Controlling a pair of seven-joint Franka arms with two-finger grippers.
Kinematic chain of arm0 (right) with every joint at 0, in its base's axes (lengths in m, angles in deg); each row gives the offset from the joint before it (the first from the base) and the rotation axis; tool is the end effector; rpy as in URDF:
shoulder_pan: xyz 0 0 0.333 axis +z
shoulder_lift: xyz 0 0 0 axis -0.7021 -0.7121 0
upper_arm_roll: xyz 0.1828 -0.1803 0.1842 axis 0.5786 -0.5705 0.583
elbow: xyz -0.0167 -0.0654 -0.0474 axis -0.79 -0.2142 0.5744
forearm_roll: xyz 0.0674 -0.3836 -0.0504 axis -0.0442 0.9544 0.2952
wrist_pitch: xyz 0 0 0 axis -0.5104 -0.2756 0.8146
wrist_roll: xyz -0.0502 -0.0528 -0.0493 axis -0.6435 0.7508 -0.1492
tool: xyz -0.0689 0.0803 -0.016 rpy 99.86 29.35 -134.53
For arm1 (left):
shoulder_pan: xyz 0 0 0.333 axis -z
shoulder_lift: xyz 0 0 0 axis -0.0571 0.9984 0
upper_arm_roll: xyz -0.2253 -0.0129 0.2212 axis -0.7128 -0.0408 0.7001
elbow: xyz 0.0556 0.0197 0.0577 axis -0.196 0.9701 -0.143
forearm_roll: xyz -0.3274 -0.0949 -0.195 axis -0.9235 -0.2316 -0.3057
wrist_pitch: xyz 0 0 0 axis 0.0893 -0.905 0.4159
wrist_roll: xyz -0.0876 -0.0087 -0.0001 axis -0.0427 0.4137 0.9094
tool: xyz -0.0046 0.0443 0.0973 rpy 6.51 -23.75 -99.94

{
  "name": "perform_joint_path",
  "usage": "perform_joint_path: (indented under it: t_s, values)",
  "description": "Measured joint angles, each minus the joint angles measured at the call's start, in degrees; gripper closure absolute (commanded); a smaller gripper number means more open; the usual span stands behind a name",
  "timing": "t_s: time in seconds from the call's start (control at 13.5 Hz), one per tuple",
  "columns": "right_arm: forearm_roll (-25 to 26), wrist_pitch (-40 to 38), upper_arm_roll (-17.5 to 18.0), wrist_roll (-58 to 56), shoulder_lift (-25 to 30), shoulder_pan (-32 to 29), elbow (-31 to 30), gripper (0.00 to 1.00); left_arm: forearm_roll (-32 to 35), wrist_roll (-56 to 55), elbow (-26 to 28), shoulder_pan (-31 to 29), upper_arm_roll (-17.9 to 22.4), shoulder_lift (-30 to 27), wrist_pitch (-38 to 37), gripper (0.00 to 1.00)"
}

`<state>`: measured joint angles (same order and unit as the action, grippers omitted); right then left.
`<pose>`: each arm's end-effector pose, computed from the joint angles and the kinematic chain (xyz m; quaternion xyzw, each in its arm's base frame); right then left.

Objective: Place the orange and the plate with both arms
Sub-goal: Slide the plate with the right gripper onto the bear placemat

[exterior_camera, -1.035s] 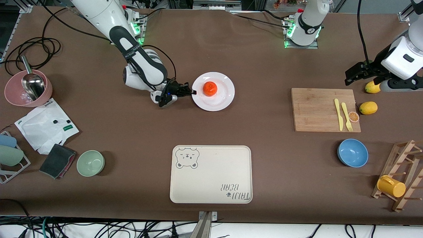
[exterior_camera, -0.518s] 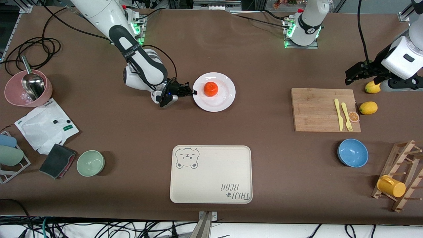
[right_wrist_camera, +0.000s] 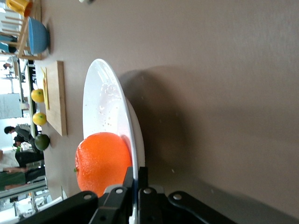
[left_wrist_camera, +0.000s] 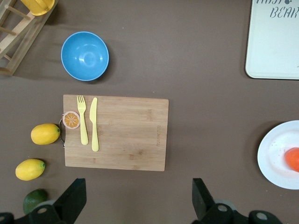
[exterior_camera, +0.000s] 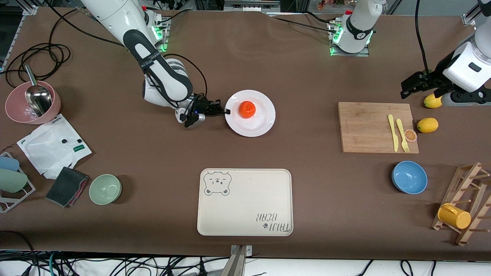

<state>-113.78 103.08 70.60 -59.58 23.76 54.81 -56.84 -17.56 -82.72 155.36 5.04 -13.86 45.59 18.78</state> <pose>0.4457 0.3097 0.1545 -0.8964 -0.0010 0.0013 0.4433 0.5502 -0.0397 0.6037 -0.9993 -0.0251 0.0274 0.0000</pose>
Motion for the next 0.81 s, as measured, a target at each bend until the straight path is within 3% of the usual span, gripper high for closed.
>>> perform_joint_path:
  t_s: [0.44,0.81]
  values:
    - [1.7,-3.2,-0.5,7.8,-2.8,-3.1,10.6,1.0,0.0,0.0,0.0,0.0,0.0,0.0,0.0,0.0]
    - [16.2,-5.2,-2.1,21.1,-11.4,-5.5,27.4,1.0,0.0,0.0,0.0,0.0,0.0,0.0,-0.1,0.0]
